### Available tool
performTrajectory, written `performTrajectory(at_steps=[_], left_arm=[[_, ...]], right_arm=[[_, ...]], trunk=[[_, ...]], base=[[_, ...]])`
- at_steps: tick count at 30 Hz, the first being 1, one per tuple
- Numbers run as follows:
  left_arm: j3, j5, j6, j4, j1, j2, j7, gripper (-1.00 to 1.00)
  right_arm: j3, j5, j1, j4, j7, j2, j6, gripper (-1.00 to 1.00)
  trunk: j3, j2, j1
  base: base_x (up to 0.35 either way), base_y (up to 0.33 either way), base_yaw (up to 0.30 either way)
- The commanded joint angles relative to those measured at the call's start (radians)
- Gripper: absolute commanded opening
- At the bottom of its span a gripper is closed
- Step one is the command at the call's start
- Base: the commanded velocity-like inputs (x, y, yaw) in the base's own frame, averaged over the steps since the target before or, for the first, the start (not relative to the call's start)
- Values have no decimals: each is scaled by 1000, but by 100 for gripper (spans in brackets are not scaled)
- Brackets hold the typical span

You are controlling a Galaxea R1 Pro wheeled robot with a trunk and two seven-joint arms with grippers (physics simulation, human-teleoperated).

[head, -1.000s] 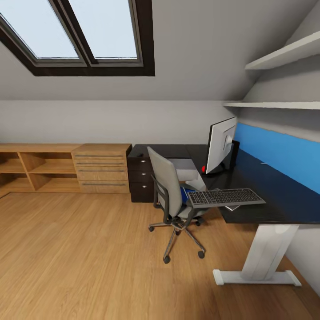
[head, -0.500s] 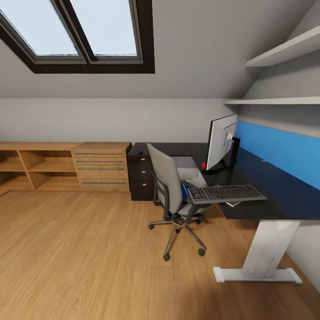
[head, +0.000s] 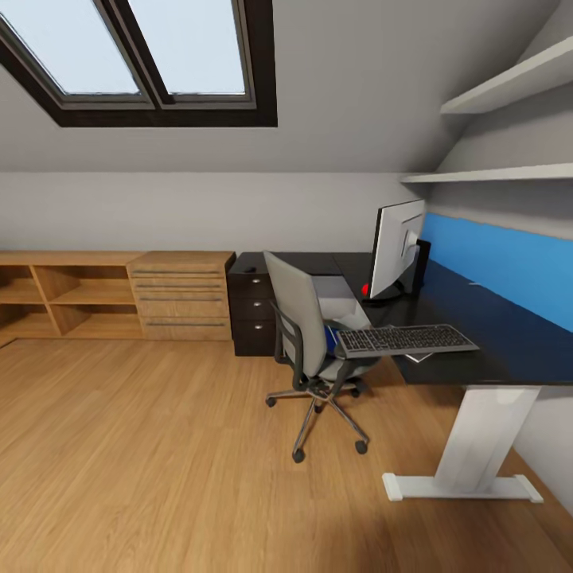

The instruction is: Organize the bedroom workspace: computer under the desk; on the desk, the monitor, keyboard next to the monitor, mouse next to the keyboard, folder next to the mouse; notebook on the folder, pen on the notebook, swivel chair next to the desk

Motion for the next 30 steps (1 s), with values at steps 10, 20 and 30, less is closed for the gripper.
performTrajectory(at_steps=[10,20,30], left_arm=[[4,12,16,-71,0,-11,-2,100],[4,13,307,-319,-15,-16,1,100],[4,13,421,-383,-168,-26,3,100]], right_arm=[[-1,-3,-1,-26,4,1,-5,100],[-2,0,-49,-203,1,8,79,100],[-2,-1,-354,-99,-2,8,257,100]], trunk=[[-32,-71,38],[-64,-141,77],[-95,-211,115]], base=[[0,0,0],[0,0,0],[0,0,0]])
